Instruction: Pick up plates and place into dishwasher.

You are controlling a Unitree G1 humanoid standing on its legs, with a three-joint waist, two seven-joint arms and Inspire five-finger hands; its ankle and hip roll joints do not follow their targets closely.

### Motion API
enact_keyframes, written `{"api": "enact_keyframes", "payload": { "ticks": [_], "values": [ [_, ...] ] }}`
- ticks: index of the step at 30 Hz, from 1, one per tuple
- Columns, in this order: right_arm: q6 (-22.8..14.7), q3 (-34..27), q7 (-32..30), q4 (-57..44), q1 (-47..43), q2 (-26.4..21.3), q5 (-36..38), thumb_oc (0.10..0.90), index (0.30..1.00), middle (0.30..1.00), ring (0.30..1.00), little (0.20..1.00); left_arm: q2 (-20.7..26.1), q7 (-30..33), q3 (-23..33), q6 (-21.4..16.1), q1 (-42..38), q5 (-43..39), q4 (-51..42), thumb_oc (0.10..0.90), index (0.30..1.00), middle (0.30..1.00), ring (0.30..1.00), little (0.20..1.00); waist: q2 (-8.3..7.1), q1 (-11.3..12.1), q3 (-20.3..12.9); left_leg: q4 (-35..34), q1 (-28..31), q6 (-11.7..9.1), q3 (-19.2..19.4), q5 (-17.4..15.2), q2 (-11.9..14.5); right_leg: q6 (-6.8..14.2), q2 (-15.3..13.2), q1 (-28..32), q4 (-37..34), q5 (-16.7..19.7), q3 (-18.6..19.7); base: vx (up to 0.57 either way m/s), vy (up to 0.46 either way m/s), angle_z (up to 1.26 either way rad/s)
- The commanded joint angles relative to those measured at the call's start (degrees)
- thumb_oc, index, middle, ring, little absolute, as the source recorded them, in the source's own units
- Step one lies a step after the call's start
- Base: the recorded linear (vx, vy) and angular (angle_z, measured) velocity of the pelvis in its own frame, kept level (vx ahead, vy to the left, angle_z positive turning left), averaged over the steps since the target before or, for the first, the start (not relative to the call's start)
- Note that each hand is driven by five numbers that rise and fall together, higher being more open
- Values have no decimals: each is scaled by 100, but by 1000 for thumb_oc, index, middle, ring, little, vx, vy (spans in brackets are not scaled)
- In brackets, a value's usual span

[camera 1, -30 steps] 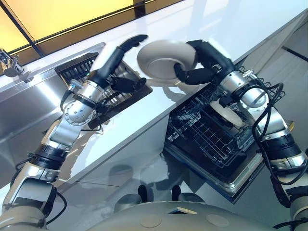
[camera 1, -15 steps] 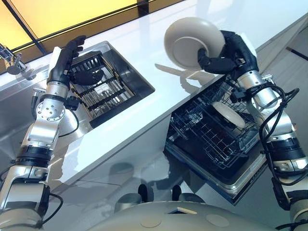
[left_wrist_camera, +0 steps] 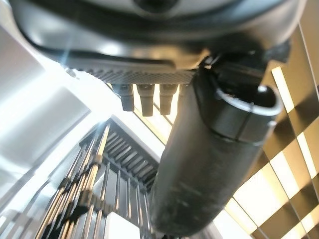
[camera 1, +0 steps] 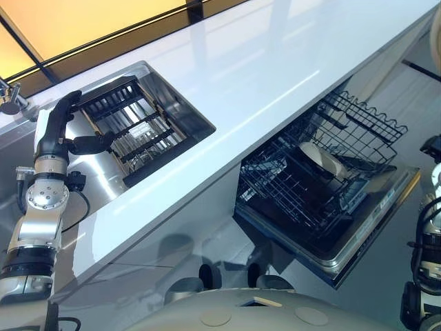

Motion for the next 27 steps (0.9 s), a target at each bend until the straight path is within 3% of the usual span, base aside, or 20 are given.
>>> {"api": "enact_keyframes", "payload": {
  "ticks": [1,7,12,22,27],
  "values": [
    [-317,-175,796,-68,-120,-339,135,100,300,300,300,200,261,364,591,-594,-441,100,196,800,900,900,900,900,214,-84,-549,38,63,53,-142,-643,-171,118,363,-135,647,-891,-141,-18,21,-4],
    [-443,71,1868,40,399,-27,-295,100,300,300,300,200,138,416,821,-632,-216,83,117,800,900,900,900,900,217,-173,-496,38,54,74,-66,-641,-170,123,341,-198,703,-896,-125,-18,17,-12],
    [-478,531,2288,-215,563,153,-910,100,300,300,300,200,30,541,808,-706,-194,72,185,800,900,900,900,900,237,-212,-447,38,36,72,-43,-633,-182,134,329,-239,720,-879,-132,-8,5,-3],
    [-3,1108,2660,-440,727,369,-1099,100,300,300,300,200,-193,765,639,-797,-8,98,130,800,900,900,900,900,266,-167,-373,38,7,61,-96,-646,-204,184,292,-248,726,-908,-201,0,0,0],
    [495,1409,2689,-202,838,601,-1247,100,300,300,300,200,-308,797,597,-852,109,107,67,800,900,900,900,900,273,-114,-329,38,-9,50,-136,-632,-213,203,263,-244,723,-904,-257,2,5,2]
  ]
}}
